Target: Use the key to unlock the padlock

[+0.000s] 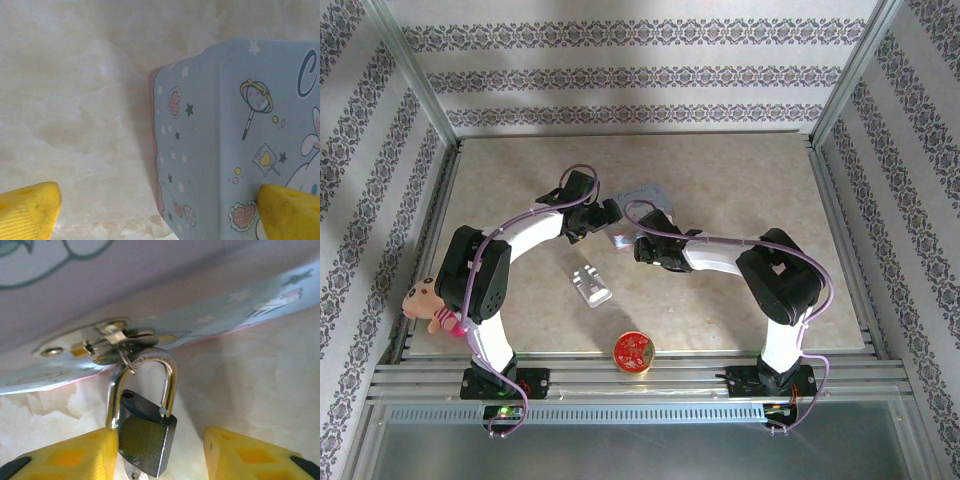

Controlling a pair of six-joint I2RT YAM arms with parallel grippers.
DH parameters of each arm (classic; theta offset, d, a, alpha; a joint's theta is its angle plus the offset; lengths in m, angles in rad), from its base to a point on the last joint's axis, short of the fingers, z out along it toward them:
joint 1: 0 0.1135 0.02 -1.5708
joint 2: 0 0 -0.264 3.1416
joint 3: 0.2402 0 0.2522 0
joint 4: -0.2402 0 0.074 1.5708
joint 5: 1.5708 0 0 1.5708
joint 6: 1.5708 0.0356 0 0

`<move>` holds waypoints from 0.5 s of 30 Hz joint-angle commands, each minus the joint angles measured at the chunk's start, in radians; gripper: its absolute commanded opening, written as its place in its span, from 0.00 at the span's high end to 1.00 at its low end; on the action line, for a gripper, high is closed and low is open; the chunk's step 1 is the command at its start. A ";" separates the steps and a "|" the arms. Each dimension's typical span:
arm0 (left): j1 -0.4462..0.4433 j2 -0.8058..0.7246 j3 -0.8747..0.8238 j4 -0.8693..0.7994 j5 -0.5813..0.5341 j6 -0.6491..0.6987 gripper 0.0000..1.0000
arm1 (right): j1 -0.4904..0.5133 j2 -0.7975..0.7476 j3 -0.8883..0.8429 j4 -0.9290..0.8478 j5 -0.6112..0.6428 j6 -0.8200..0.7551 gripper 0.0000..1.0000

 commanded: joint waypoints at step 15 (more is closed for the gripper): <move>0.014 -0.032 -0.028 0.008 -0.011 -0.011 0.01 | -0.041 -0.051 -0.021 0.015 -0.038 0.055 0.94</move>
